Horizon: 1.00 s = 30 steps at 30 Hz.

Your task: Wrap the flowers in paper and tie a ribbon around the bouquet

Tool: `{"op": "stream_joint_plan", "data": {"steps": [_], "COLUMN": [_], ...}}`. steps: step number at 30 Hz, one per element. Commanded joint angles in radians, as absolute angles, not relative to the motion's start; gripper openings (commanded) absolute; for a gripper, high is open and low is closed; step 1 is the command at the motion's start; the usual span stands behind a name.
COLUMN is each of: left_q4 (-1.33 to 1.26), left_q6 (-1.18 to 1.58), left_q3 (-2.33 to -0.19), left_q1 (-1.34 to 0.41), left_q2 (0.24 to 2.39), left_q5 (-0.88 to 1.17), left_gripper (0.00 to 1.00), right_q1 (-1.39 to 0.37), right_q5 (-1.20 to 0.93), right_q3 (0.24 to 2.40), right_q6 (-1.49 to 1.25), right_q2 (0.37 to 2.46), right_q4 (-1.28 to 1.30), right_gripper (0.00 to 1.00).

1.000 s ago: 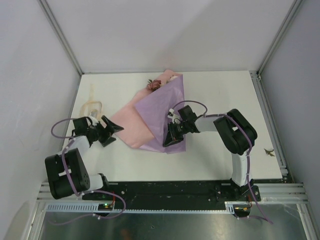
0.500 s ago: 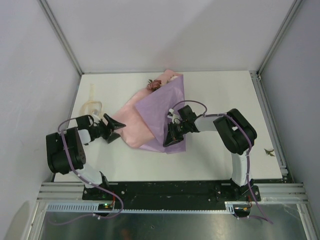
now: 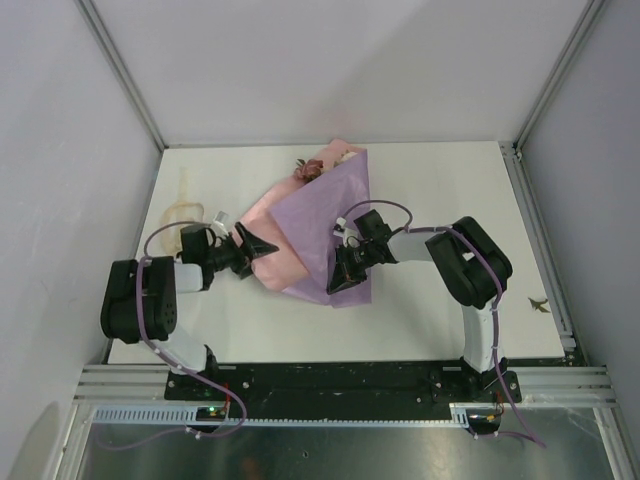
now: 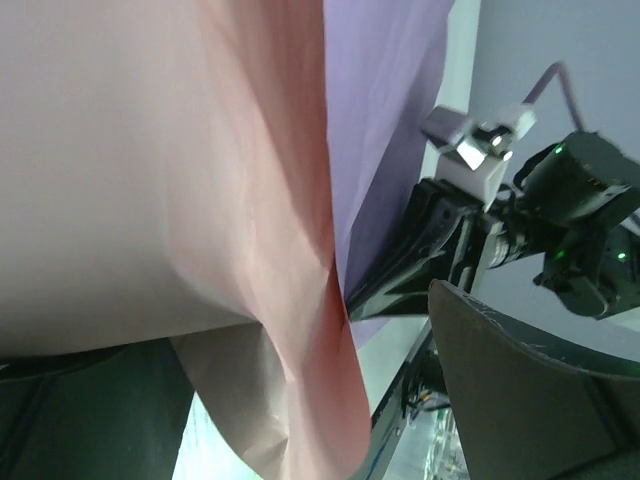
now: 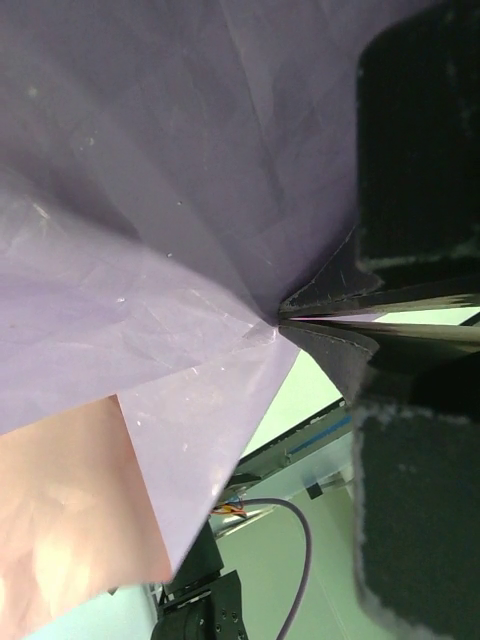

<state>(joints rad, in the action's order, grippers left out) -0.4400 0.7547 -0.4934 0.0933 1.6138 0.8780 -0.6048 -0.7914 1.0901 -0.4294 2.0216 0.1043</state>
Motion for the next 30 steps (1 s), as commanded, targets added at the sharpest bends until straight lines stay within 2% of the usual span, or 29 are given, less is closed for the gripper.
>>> {"op": "stream_joint_plan", "data": {"steps": [1,7,13,15,17,20,22,25,30], "left_q4": [-0.612,-0.641,-0.634,-0.634,-0.634,-0.629,-0.625,-0.625,-0.626], "left_q6": [0.868,0.916,0.906,0.907,0.903,0.938,0.994,1.062,1.099], "left_q3": [-0.489,-0.445,-0.467,-0.501,-0.521,-0.516,-0.514,-0.54,-0.68], "left_q1": [0.107,0.135,0.177,0.168,0.144,0.089,0.045,-0.045,-0.215], "left_q2": [1.548,1.484,1.63,1.662,1.66,1.615,1.565,1.51,1.517], "left_q5": [0.833,0.814,0.778,0.802,0.824,0.841,0.855,0.872,0.884], "left_gripper": [0.95,0.99,0.98,0.89,0.71,0.31,0.14,0.03,0.0], "right_q1": [-0.626,-0.624,-0.625,-0.626,-0.625,-0.627,-0.628,-0.632,-0.654], "right_q5": [-0.664,-0.667,-0.67,-0.668,-0.664,-0.649,-0.633,-0.615,-0.6], "right_q3": [1.087,1.09,1.092,1.093,1.093,1.1,1.105,1.114,1.144], "right_q6": [-0.371,-0.367,-0.366,-0.365,-0.363,-0.353,-0.346,-0.33,-0.303], "right_q2": [2.081,2.077,2.073,2.073,2.074,2.076,2.079,2.088,2.111], "right_q4": [0.174,0.175,0.178,0.178,0.178,0.196,0.212,0.238,0.284], "right_gripper": [0.09,0.08,0.08,0.08,0.07,0.06,0.04,0.03,0.02]}}
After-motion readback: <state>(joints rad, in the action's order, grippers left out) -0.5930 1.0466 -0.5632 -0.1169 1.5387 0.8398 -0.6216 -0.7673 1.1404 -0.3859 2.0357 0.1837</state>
